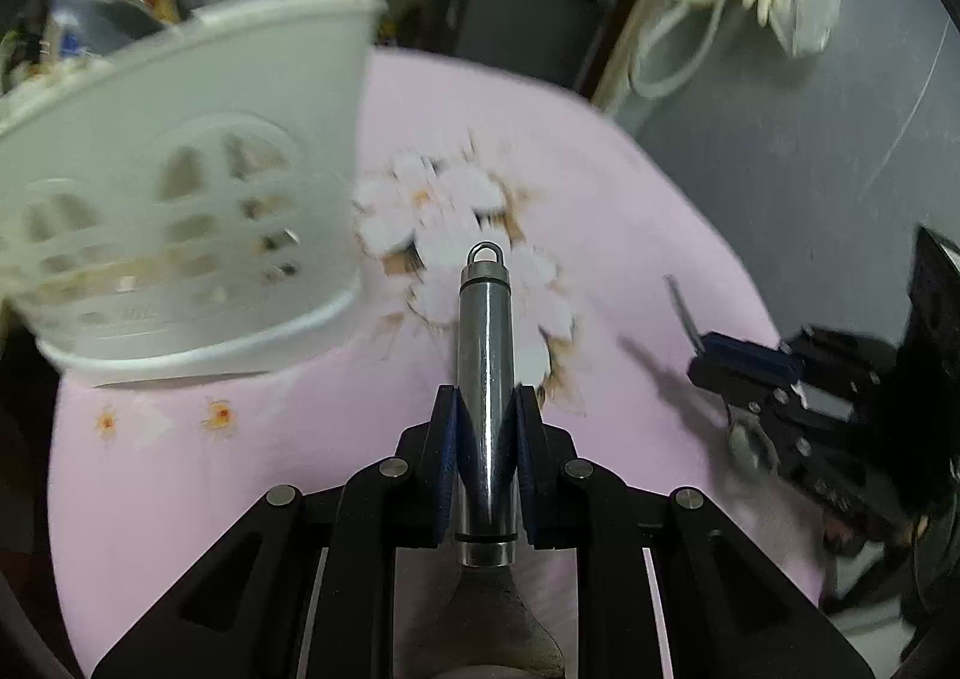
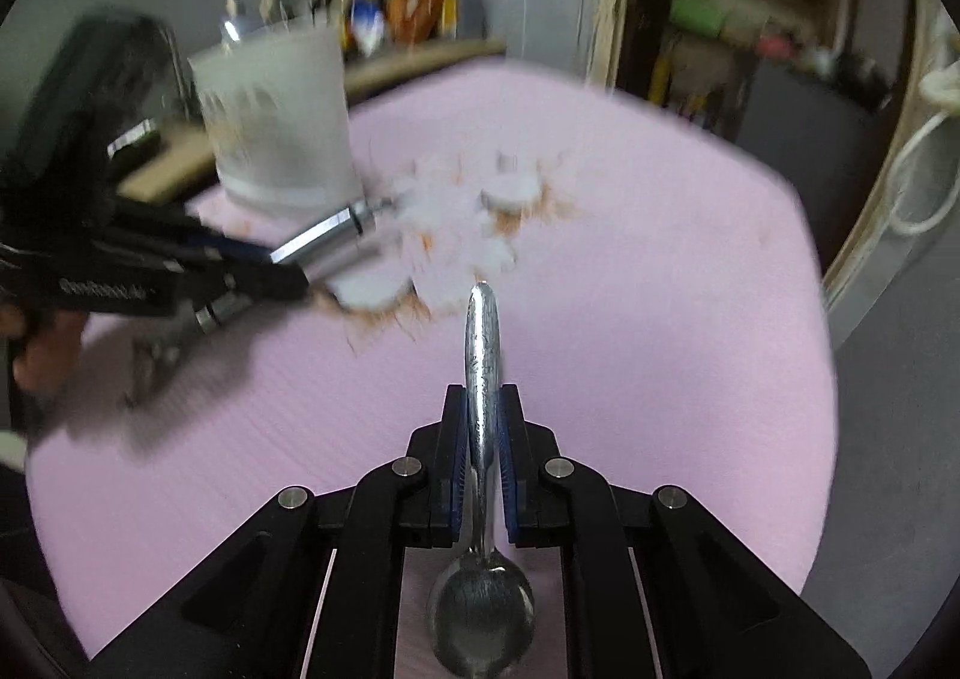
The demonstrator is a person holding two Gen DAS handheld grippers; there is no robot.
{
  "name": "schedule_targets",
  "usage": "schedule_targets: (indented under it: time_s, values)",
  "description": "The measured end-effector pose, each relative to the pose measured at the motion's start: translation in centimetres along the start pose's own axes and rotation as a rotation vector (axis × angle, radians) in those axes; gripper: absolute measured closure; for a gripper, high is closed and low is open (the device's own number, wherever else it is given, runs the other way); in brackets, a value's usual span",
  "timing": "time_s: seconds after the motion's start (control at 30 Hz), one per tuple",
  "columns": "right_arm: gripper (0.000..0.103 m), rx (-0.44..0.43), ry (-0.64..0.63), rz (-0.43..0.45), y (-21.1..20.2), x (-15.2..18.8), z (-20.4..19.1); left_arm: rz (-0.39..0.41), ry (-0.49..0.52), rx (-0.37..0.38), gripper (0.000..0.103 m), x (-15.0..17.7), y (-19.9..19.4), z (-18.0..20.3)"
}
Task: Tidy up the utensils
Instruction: 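Lift the scoop with the left tool while the right tool lifts the spoon over the white caddy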
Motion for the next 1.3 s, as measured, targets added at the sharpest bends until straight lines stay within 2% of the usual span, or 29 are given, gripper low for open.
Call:
schedule_targets:
  time_s: [0.23, 0.37, 0.43, 0.53, 0.67, 0.83, 0.93, 1.1, 1.2, 1.3]
  values:
    - [0.096, 0.057, 0.052, 0.302, -4.9, -2.6, -1.4, 0.309, 0.062, -0.044, 0.088, -0.2, -5.8, 1.7]
    - [0.096, 0.075, 0.081, 0.440, -6.7, -4.6, -1.9, 0.429, 0.062, -0.067, 0.088, -0.2, -8.5, 1.3]
    - [0.096, 0.069, 0.106, 0.501, -7.7, -5.8, -2.0, 0.464, 0.053, -0.072, 0.088, -0.5, -8.5, 0.9]
    - [0.096, 0.046, 0.143, 0.558, -8.5, -7.7, -1.9, 0.524, 0.032, -0.067, 0.088, -1.1, -10.0, 0.0]
    - [0.096, -0.027, 0.215, 0.635, -9.6, -10.9, -1.4, 0.591, 0.022, -0.090, 0.088, -2.7, -13.1, -1.6]
    - [0.096, -0.154, 0.295, 0.718, -9.6, -15.8, -1.6, 0.684, 0.010, -0.121, 0.088, -7.0, -16.9, -3.6]
    - [0.096, -0.198, 0.322, 0.751, -9.0, -18.4, -2.2, 0.736, -0.003, -0.154, 0.088, -8.9, -19.0, -5.4]
    - [0.096, -0.166, 0.319, 0.833, -8.7, -21.1, -3.9, 0.808, 0.021, -0.220, 0.088, -11.0, -20.9, -7.4]
    - [0.095, -0.130, 0.323, 0.859, -8.1, -22.1, -4.9, 0.838, 0.029, -0.234, 0.088, -11.7, -21.3, -8.5]
    - [0.095, -0.138, 0.352, 0.867, -7.0, -22.6, -5.4, 0.876, 0.013, -0.227, 0.088, -12.3, -21.6, -10.2]
Point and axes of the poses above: each gripper's, at about its wrist camera, not at the fingertips, and y roughly the way its jaws point, z to its right, x to its underside, the point moved 6 cm from there along y, roughly the way its jaws point, and after that the axes turned 15 degrees about x, right-handed, at the moved point
